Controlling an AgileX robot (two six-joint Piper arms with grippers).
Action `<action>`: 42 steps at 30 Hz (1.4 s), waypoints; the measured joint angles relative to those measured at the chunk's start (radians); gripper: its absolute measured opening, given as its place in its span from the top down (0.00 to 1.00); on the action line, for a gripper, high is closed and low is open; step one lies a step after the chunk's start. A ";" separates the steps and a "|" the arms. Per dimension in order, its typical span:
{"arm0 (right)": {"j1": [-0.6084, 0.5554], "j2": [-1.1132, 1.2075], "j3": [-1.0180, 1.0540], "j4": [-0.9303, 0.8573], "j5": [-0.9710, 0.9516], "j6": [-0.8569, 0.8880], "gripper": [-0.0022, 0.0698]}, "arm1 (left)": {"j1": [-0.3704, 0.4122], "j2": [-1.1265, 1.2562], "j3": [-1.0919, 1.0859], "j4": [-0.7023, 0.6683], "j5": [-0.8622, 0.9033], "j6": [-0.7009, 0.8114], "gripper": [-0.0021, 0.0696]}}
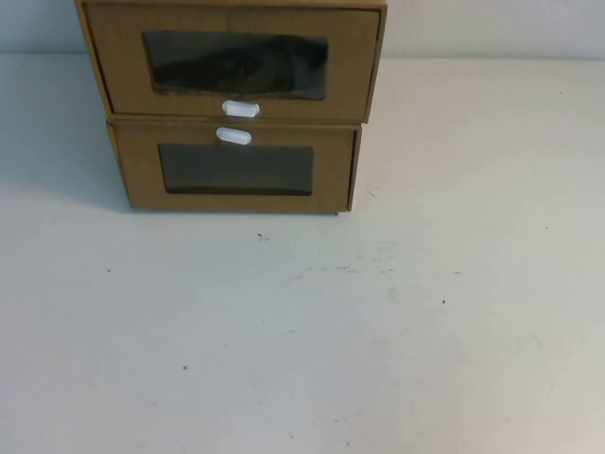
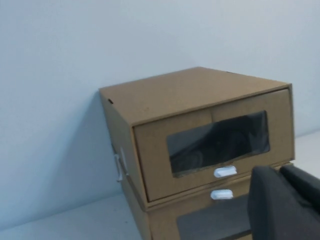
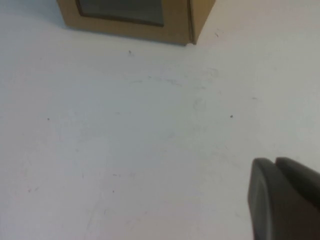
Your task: Close the shoe box
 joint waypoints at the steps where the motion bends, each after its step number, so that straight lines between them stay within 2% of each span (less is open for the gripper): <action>1: 0.000 -0.021 0.020 0.000 -0.026 0.002 0.99 | 0.000 -0.049 0.045 0.000 -0.030 0.004 0.98; 7: 0.000 -0.092 0.126 0.000 -0.232 0.010 0.99 | 0.000 -0.245 0.278 0.000 -0.179 0.033 0.98; 12: 0.000 -0.098 0.236 -0.002 -0.427 0.052 0.99 | 0.000 -0.259 0.437 -0.089 -0.226 0.038 0.98; 19: 0.000 -0.098 0.371 -0.006 -0.653 0.058 0.99 | 0.000 -0.259 0.575 -0.143 -0.327 0.040 0.98; 23: 0.000 -0.098 0.391 -0.005 -0.662 0.058 0.99 | 0.000 -0.259 0.579 -0.167 -0.354 0.040 0.98; 27: 0.000 -0.098 0.391 -0.005 -0.651 0.058 0.99 | 0.000 -0.259 0.579 -0.225 -0.304 0.040 0.98; 42: 0.000 -0.098 0.391 -0.021 -0.620 0.055 0.99 | 0.000 -0.259 0.579 -0.235 -0.267 0.042 0.98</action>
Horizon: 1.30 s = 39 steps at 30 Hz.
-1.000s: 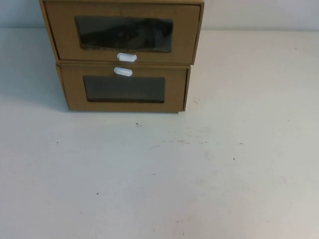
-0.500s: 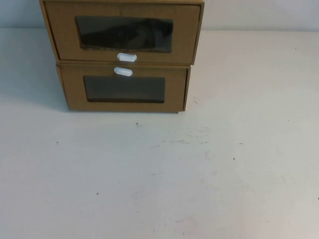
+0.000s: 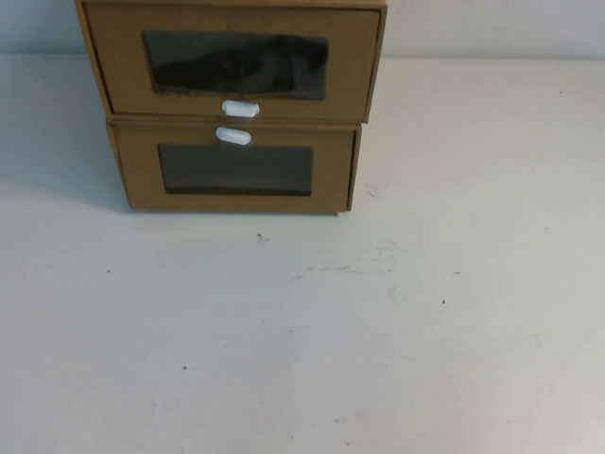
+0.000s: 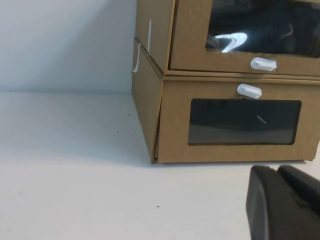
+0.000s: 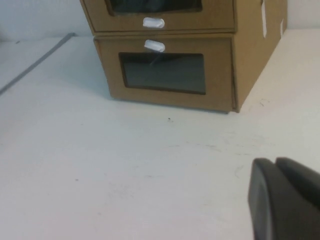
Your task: Close the shoe box
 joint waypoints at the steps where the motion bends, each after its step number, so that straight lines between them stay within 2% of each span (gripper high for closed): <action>1: 0.000 -0.007 0.000 -0.033 0.006 -0.005 0.99 | 0.000 0.000 0.000 0.000 0.000 0.000 0.98; 4: -0.053 -0.047 0.022 -0.083 0.021 -0.010 0.99 | 0.000 0.000 0.000 -0.002 0.000 0.000 0.98; 11: -0.409 -0.188 0.186 -0.056 -0.088 -0.010 0.99 | 0.000 0.000 0.000 -0.002 0.008 0.002 0.98; 15: -0.531 -0.252 0.258 0.001 -0.122 -0.010 0.99 | 0.000 0.000 0.000 -0.002 0.008 0.002 0.98; 27: -0.552 -0.253 0.288 0.009 -0.182 -0.035 0.99 | 0.000 0.000 0.000 -0.002 0.016 0.002 0.98; 33: -0.552 -0.253 0.288 0.279 -0.091 -0.433 0.99 | 0.000 0.000 0.000 -0.002 0.016 0.002 0.98; 39: -0.552 -0.253 0.288 0.401 0.075 -0.555 0.99 | 0.000 0.000 0.000 -0.002 0.016 0.002 0.98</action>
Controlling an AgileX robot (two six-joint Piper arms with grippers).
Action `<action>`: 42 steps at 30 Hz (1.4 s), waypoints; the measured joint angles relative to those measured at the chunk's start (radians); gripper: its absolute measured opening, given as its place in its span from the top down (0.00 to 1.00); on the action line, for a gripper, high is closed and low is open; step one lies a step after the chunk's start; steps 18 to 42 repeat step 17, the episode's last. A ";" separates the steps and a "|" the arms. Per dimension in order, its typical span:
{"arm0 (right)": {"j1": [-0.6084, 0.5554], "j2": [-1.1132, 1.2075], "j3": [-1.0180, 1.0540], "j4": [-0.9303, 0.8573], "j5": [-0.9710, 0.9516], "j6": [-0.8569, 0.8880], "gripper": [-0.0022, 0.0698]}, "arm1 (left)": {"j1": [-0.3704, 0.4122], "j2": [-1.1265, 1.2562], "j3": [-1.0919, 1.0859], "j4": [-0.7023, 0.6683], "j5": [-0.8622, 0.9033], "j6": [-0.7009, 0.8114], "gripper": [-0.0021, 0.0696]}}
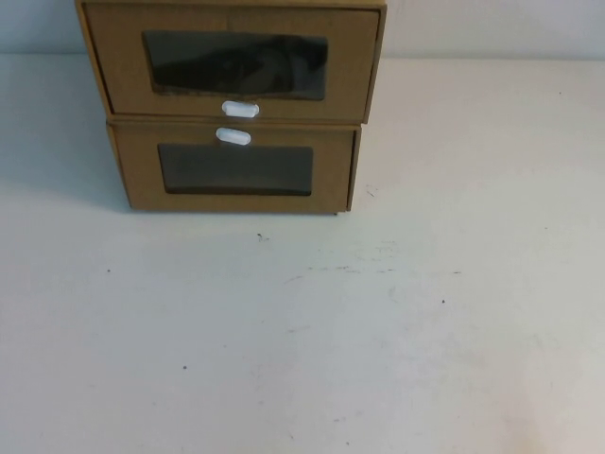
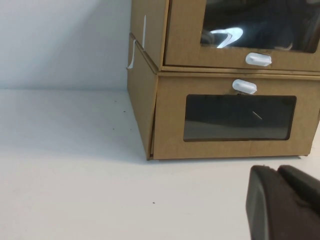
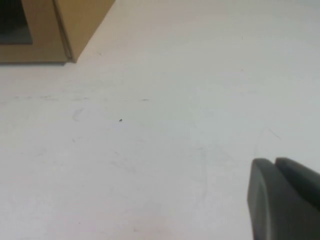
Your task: Close the shoe box
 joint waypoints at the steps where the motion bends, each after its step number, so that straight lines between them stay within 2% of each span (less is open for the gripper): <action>1: 0.000 0.000 0.000 0.008 0.007 -0.001 0.99 | 0.000 0.000 0.000 0.000 0.000 0.000 0.98; 42: 0.000 0.000 0.000 0.050 0.019 -0.010 0.99 | 0.000 0.000 0.000 0.000 0.000 0.000 0.98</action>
